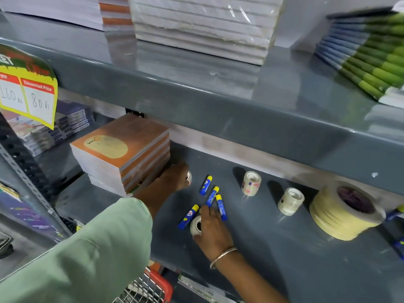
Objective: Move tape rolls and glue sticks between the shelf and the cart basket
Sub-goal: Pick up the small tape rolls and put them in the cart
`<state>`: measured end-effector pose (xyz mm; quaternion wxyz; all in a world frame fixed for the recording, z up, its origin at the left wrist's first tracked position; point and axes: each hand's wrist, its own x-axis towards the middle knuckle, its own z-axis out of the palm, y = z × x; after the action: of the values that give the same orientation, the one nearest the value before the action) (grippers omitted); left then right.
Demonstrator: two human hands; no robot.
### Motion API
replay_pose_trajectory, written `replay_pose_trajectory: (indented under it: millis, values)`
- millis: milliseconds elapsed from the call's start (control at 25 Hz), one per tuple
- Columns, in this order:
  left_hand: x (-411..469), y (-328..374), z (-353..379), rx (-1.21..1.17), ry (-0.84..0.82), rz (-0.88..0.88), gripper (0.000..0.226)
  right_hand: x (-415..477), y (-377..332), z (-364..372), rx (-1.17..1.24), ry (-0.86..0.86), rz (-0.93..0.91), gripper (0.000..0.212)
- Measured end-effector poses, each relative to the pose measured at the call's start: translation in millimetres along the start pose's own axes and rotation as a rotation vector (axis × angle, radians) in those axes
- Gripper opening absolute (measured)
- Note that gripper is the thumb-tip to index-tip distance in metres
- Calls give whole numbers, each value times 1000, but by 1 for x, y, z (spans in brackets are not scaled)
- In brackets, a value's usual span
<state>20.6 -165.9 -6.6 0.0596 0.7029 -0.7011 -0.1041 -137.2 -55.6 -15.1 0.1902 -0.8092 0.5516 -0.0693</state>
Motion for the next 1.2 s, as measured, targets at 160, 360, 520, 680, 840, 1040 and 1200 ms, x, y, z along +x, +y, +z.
replay_pose_trajectory:
  millis: [160, 360, 520, 680, 840, 1040, 1200]
  values:
    - [-1, -4, 4, -81, -4, 45, 47, -1, 5, -1, -14, -3, -25, 56]
    - [-9, -4, 5, -74, -11, 52, 48, -1, 8, -5, -40, -23, -29, 56]
    - [-11, -4, 5, -80, -9, -4, 48, -2, 10, -5, -39, -22, -16, 55]
    - [-17, -6, 4, -97, 11, 2, 45, -2, 12, -4, -44, -7, -9, 53]
    - [-26, -7, 3, -83, 24, 14, 44, -3, 16, -2, -29, 0, -7, 49]
    - [-42, -8, 2, -51, 50, 46, 43, -3, 17, -3, -32, -14, -2, 47]
    - [-49, -11, 2, -50, 32, 23, 43, -3, 16, -6, -47, -25, 6, 50]
